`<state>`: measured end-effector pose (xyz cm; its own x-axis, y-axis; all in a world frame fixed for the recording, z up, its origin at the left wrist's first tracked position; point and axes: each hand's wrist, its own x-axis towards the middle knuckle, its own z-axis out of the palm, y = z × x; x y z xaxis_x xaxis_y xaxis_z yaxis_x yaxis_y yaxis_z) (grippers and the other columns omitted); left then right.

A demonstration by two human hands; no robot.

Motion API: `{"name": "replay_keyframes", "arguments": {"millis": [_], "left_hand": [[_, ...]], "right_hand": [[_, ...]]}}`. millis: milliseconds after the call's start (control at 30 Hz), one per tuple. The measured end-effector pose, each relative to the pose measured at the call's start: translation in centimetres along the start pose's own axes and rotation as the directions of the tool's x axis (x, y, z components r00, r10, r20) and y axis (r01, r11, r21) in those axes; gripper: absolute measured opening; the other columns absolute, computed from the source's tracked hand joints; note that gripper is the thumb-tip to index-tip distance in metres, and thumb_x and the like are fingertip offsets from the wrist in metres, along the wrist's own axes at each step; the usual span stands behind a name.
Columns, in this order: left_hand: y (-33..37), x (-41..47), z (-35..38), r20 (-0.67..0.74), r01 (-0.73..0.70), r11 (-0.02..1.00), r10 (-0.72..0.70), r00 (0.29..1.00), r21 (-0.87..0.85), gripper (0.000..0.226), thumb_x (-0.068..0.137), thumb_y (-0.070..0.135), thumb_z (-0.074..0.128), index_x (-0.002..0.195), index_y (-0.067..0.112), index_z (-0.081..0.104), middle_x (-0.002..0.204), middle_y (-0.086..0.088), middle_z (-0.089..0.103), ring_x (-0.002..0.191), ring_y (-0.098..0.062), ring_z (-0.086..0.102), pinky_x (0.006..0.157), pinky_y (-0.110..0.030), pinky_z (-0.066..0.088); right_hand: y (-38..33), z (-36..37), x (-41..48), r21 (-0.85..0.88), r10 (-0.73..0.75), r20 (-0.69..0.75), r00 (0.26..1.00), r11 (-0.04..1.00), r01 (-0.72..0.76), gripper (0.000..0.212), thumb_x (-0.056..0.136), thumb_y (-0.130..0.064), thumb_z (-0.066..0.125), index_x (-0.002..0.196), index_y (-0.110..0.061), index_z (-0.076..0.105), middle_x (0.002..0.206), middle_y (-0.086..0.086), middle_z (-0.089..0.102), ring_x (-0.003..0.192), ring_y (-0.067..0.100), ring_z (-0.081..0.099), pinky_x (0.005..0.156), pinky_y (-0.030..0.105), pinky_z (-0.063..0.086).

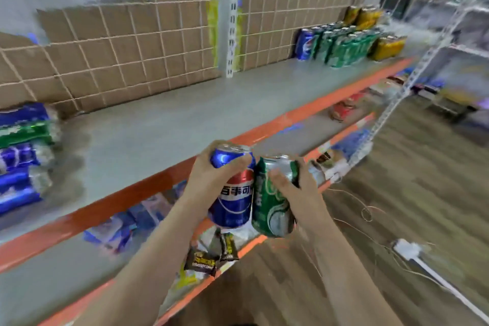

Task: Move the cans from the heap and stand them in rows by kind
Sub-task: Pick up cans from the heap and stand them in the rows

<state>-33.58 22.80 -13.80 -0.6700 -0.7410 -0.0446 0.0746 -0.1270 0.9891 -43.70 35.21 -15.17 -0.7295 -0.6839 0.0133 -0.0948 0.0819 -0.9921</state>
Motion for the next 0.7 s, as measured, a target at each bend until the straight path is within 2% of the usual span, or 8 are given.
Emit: {"name": "replay_keyframes", "arguments": {"millis": [67, 100, 233, 333, 400, 467, 533, 700], "left_hand": [[-0.8, 1.0, 3.8, 0.014, 0.035, 0.999, -0.035, 0.999, 0.008, 0.049, 0.039, 0.044, 0.075, 0.082, 0.024, 0.064, 0.080, -0.004, 0.071, 0.077, -0.029, 0.067, 0.078, -0.047, 0.053], [-1.0, 1.5, 5.5, 0.027, 0.047, 0.999, -0.047, 0.999, 0.019, 0.049, 0.037, 0.044, 0.074, 0.081, 0.026, 0.064, 0.079, -0.002, 0.071, 0.077, -0.028, 0.067, 0.079, -0.047, 0.053], [-1.3, 4.3, 12.7, 0.141, 0.051, 0.995, -0.062, 0.988, 0.080, 0.043, 0.042, 0.039, 0.077, 0.082, 0.031, 0.062, 0.075, 0.007, 0.070, 0.073, -0.018, 0.067, 0.069, -0.034, 0.054], [-1.7, 6.8, 17.2, 0.238, 0.026, 0.994, -0.050, 0.970, 0.103, 0.032, 0.055, 0.026, 0.077, 0.083, 0.031, 0.061, 0.072, 0.011, 0.069, 0.066, -0.007, 0.066, 0.060, -0.021, 0.050], [-2.3, 9.3, 19.8, 0.254, 0.032, 0.994, -0.058, 0.965, 0.105, 0.031, 0.048, 0.031, 0.075, 0.078, 0.034, 0.065, 0.070, 0.011, 0.070, 0.066, -0.008, 0.067, 0.064, -0.027, 0.053], [-3.2, 12.6, 22.1, 0.253, 0.057, 0.996, -0.071, 0.965, 0.063, 0.039, 0.043, 0.039, 0.075, 0.080, 0.033, 0.066, 0.077, 0.003, 0.070, 0.072, -0.021, 0.066, 0.074, -0.040, 0.053], [-4.0, 16.2, 24.4, 0.268, 0.072, 0.997, -0.076, 0.960, 0.024, 0.039, 0.045, 0.039, 0.076, 0.081, 0.031, 0.064, 0.083, -0.002, 0.070, 0.073, -0.025, 0.064, 0.077, -0.046, 0.052], [-4.1, 25.4, 30.3, 0.237, 0.038, 0.999, -0.035, 0.971, -0.008, 0.034, 0.061, 0.018, 0.075, 0.091, 0.014, 0.058, 0.071, 0.003, 0.064, 0.053, -0.006, 0.062, 0.051, -0.021, 0.049]], "right_hand": [[0.5, -3.5, 0.3, 0.019, 0.016, -0.053, 0.998, 1.000, -0.015, 0.048, 0.059, -0.054, 0.071, 0.099, -0.034, 0.053, 0.101, -0.007, 0.065, 0.099, 0.015, 0.062, 0.091, 0.036, 0.048], [0.6, -5.0, 0.4, 0.042, 0.044, -0.074, 0.996, 0.998, -0.041, 0.048, 0.059, -0.052, 0.071, 0.100, -0.035, 0.053, 0.101, -0.008, 0.066, 0.098, 0.014, 0.063, 0.088, 0.035, 0.050], [1.1, -11.4, 2.2, 0.099, 0.129, -0.172, 0.977, 0.989, -0.113, 0.064, 0.044, -0.053, 0.076, 0.101, -0.037, 0.051, 0.100, -0.008, 0.067, 0.088, 0.010, 0.066, 0.072, 0.026, 0.051], [1.8, -15.2, 4.1, 0.121, 0.160, -0.236, 0.958, 0.984, -0.135, 0.074, 0.040, -0.054, 0.078, 0.107, -0.033, 0.052, 0.101, -0.004, 0.067, 0.089, 0.015, 0.067, 0.075, 0.033, 0.054], [2.4, -17.7, 5.7, 0.125, 0.155, -0.267, 0.951, 0.984, -0.125, 0.067, 0.045, -0.049, 0.080, 0.105, -0.032, 0.055, 0.101, -0.001, 0.069, 0.090, 0.019, 0.068, 0.075, 0.036, 0.055], [3.0, -20.5, 8.0, 0.142, 0.152, -0.302, 0.941, 0.983, -0.113, 0.051, 0.050, -0.042, 0.080, 0.096, -0.035, 0.059, 0.098, 0.000, 0.070, 0.089, 0.023, 0.069, 0.079, 0.042, 0.056], [3.3, -23.3, 10.7, 0.147, 0.143, -0.342, 0.929, 0.984, -0.098, 0.041, 0.055, -0.034, 0.078, 0.093, -0.036, 0.061, 0.094, -0.001, 0.071, 0.086, 0.023, 0.069, 0.081, 0.045, 0.055], [2.5, -29.7, 19.2, 0.099, 0.093, -0.386, 0.918, 0.993, -0.059, 0.031, 0.056, -0.024, 0.072, 0.081, -0.041, 0.069, 0.086, 0.000, 0.073, 0.082, 0.024, 0.070, 0.077, 0.041, 0.055]]}}
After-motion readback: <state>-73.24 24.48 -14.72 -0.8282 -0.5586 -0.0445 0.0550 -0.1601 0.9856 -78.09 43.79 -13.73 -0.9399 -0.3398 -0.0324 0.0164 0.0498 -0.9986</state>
